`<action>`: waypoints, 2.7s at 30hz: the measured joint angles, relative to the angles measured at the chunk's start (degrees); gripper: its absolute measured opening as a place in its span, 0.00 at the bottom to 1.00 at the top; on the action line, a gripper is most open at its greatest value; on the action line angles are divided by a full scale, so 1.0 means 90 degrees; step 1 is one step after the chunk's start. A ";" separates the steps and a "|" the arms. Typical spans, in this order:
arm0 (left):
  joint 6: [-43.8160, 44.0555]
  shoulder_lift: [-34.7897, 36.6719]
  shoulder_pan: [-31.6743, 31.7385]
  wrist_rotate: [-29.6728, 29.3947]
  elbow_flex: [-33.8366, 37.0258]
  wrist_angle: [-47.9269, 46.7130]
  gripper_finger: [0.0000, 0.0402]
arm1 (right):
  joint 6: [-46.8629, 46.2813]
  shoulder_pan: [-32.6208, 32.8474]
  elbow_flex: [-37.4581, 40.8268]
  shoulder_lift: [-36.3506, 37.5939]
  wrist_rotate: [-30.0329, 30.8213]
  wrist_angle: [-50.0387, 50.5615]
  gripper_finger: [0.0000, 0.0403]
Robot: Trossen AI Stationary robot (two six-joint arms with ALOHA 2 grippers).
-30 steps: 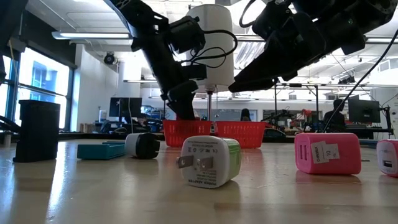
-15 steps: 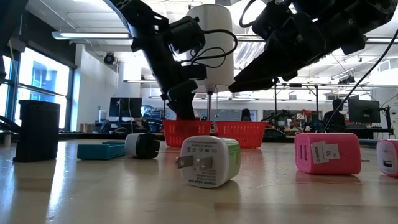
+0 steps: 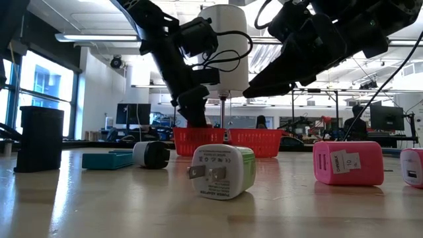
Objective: Pick & Place Office items
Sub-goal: Put the red charger adapter into the left red bin, then put the black digital clock into the right red bin
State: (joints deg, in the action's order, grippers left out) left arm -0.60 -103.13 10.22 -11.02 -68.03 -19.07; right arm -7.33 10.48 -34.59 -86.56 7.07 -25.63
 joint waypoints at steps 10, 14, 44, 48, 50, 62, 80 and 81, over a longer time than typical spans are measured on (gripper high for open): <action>-0.0006 0.0000 0.0000 0.0000 -0.0005 0.0005 0.54 | 0.0002 0.0000 0.0000 0.0002 0.0000 0.0000 0.67; -0.0121 0.0070 -0.0002 -0.0004 -0.0007 0.0003 0.56 | 0.0002 0.0000 0.0000 -0.0001 0.0000 0.0002 0.67; 0.2678 0.2231 -0.1528 -0.0007 -0.0010 -0.4228 0.56 | -0.0011 0.0000 0.0000 0.0001 0.0032 0.0124 0.67; 0.3319 0.2222 -0.2048 -0.0009 0.0069 -0.4747 0.56 | -0.0015 0.0002 0.0000 0.0001 0.0029 0.0124 0.67; 0.3432 0.2220 -0.2379 -0.0011 0.0185 -0.4781 0.56 | -0.0017 0.0000 0.0000 0.0001 0.0029 0.0124 0.67; 0.3776 0.2215 -0.4314 -0.0011 0.1424 -0.4315 0.56 | -0.0044 0.0001 0.0000 0.0001 0.0027 0.0113 0.67; 0.4075 0.2212 -0.5367 -0.0618 0.2968 -0.1802 0.56 | -0.0243 0.0046 0.0002 -0.0001 -0.0328 -0.0378 0.67; 0.4076 0.2214 -0.5367 -0.0640 0.3098 -0.1574 0.56 | -0.0243 0.0069 0.0002 -0.0001 -0.0310 -0.0384 0.67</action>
State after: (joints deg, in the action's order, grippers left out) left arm 36.08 -83.21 -38.09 -16.78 -40.15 -33.24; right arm -9.52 11.10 -34.57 -86.56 4.28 -29.08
